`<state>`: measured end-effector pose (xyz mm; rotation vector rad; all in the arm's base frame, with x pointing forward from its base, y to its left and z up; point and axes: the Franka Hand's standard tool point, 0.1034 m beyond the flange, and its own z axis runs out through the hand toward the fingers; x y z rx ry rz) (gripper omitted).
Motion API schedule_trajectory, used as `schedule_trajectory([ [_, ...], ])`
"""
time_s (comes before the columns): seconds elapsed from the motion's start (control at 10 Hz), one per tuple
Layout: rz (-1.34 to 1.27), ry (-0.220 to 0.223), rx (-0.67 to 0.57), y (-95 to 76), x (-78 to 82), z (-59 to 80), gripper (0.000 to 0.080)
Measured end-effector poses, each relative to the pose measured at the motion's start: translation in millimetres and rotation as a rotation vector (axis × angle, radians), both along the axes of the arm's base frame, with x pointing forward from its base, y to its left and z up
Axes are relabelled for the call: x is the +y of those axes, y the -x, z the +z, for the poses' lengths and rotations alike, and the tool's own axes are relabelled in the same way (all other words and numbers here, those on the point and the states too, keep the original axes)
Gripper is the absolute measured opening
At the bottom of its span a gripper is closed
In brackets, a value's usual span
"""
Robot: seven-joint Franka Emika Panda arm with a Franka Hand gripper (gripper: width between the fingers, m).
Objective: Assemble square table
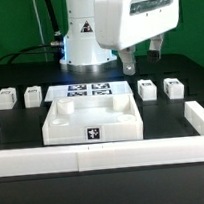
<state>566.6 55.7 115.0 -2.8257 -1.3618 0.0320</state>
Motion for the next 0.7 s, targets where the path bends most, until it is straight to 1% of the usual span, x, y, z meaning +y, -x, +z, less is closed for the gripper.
schedule_trajectory([
  [0.7,0.0,0.0,0.001,0.1,0.0,-0.3,0.065],
])
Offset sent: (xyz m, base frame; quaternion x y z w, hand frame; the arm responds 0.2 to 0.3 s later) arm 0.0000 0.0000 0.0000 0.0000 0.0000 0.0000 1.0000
